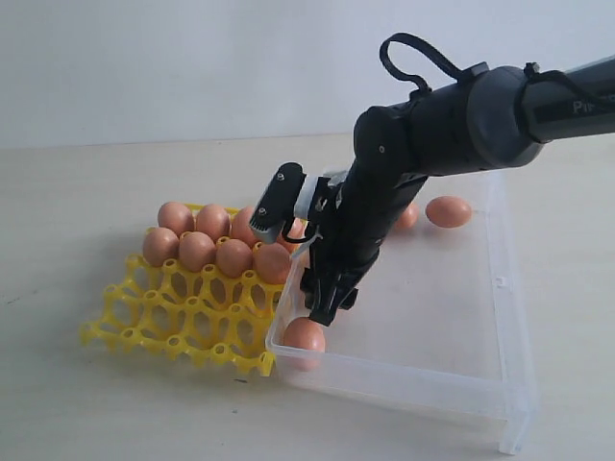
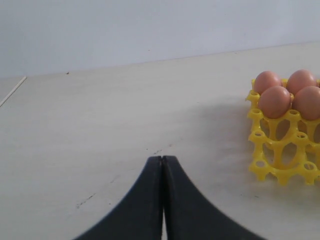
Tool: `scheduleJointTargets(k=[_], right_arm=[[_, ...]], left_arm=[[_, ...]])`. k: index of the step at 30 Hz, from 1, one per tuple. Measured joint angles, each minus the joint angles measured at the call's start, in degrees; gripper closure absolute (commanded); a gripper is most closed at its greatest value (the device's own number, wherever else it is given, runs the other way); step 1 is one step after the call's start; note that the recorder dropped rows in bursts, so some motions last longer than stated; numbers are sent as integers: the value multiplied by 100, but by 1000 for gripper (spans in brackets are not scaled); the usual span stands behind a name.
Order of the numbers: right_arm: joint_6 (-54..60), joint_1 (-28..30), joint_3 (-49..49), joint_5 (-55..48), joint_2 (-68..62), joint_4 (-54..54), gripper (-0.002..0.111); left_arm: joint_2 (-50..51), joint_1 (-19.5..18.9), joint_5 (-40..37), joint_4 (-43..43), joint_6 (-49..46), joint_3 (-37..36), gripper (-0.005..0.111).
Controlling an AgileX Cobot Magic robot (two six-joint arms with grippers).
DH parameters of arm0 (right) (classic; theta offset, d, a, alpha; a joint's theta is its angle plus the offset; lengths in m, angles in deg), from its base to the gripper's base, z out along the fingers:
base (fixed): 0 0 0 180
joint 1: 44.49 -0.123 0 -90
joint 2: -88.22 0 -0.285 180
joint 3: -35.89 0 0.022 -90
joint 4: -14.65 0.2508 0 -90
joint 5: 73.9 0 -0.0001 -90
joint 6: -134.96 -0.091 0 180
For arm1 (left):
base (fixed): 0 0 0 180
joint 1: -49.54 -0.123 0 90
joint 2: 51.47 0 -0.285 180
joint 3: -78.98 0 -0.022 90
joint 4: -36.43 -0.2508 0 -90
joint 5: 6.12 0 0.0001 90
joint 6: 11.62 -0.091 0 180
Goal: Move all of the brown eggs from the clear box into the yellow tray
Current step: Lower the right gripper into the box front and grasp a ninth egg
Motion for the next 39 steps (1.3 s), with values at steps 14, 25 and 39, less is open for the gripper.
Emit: scheduleJointTargets(k=[14, 25, 39], right_arm=[[0, 0, 0, 214, -239, 0, 56], [0, 0, 0, 407, -333, 126, 108], [-320, 102, 742, 440, 139, 304, 108]], left_arm=[[0, 0, 0, 0, 0, 0, 107], [0, 0, 0, 0, 0, 0, 107], [0, 0, 0, 0, 0, 0, 107]])
